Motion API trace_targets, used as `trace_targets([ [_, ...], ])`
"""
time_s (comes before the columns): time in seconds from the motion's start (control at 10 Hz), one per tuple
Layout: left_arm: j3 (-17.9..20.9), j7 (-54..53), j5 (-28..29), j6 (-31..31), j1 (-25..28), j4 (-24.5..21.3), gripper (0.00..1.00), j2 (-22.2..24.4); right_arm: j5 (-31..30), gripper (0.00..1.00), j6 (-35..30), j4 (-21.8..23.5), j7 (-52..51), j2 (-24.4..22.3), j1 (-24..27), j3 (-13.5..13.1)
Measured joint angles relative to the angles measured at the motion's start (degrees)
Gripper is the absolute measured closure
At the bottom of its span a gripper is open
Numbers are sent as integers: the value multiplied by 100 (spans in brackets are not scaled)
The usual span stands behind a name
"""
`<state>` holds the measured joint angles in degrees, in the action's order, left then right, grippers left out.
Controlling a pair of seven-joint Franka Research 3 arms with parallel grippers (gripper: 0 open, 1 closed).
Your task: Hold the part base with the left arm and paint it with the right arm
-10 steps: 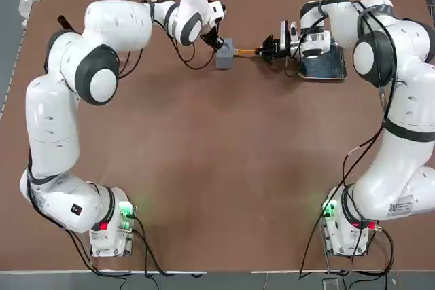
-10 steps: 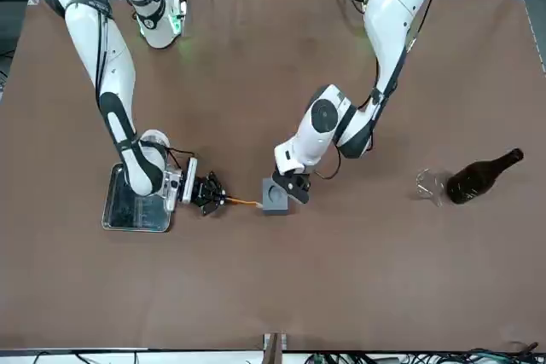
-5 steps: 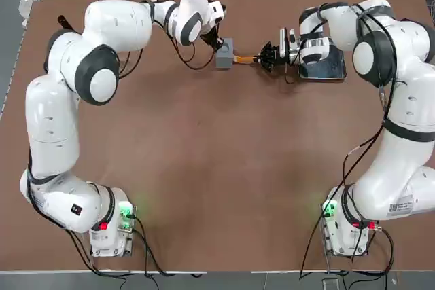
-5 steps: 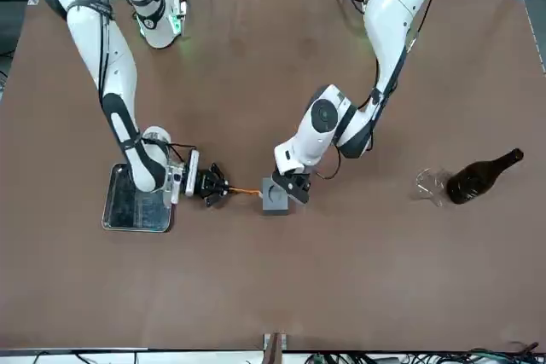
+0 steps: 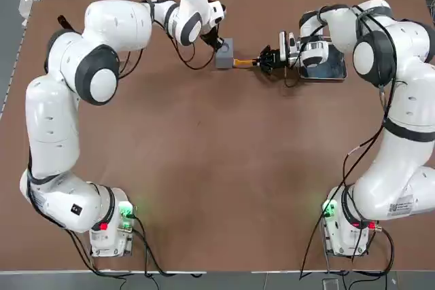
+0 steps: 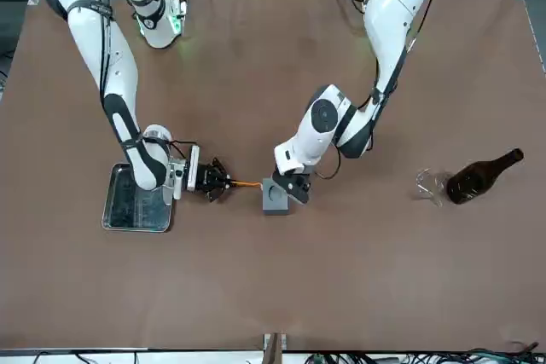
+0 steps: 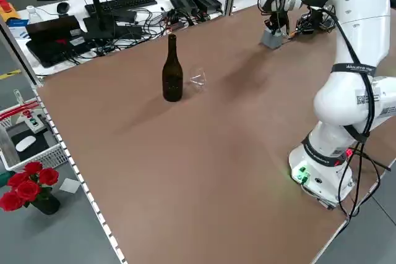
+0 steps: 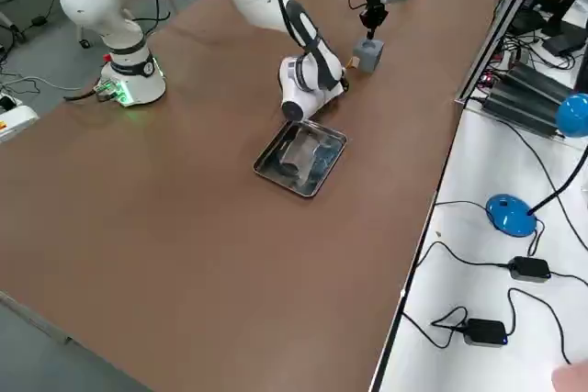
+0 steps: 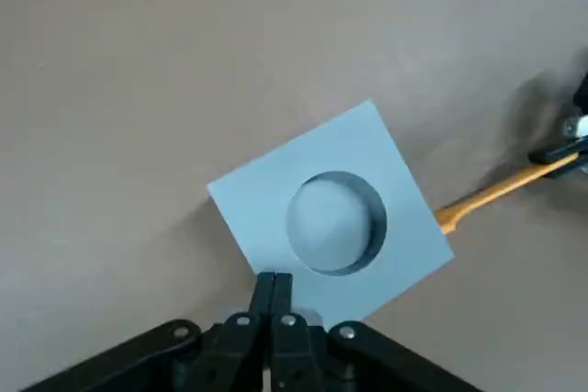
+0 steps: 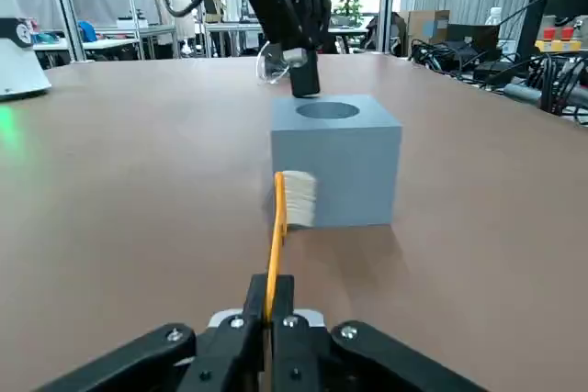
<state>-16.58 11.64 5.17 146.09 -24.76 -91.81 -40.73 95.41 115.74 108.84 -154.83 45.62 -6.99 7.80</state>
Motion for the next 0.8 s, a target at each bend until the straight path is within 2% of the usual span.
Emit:
trace_targets([
  [0.8,0,0,0,0,0,0,99,0,87,96,-30,-60,2,-77,9,-40],
])
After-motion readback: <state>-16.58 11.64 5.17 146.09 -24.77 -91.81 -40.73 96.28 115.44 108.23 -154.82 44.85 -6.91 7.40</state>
